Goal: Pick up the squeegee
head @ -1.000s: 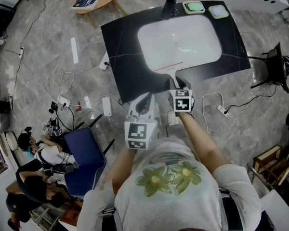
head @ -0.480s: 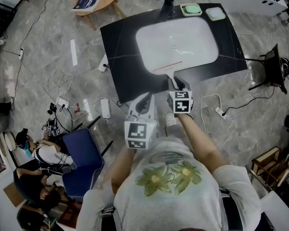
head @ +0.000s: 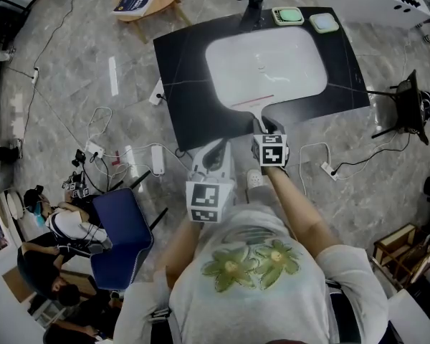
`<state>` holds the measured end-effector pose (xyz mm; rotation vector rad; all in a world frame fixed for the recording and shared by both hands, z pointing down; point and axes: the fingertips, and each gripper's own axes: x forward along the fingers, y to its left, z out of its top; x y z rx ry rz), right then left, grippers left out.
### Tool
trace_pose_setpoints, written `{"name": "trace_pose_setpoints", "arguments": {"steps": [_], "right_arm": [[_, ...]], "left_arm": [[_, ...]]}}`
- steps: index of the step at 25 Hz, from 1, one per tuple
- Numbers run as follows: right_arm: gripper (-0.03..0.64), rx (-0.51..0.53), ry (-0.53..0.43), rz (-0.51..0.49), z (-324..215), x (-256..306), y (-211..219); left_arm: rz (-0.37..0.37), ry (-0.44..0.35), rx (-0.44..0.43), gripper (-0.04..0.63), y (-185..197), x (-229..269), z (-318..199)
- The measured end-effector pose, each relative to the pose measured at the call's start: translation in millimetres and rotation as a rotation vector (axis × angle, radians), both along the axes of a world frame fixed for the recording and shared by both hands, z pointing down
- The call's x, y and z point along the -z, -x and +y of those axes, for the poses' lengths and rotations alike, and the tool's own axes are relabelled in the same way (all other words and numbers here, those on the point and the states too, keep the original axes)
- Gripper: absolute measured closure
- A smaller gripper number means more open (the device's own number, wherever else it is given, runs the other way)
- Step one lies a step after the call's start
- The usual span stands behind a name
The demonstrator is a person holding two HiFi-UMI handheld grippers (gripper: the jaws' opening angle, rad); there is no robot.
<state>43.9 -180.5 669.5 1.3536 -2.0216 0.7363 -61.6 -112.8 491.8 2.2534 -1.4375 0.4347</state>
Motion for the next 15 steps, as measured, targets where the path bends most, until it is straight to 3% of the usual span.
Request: {"name": "trace_pose_setpoints", "arguments": {"steps": [15], "right_arm": [[0.525,0.056,0.049,0.087,7,-16,2]], "left_arm": [[-0.001,0.005,0.016,0.586,2,-3,0]]}}
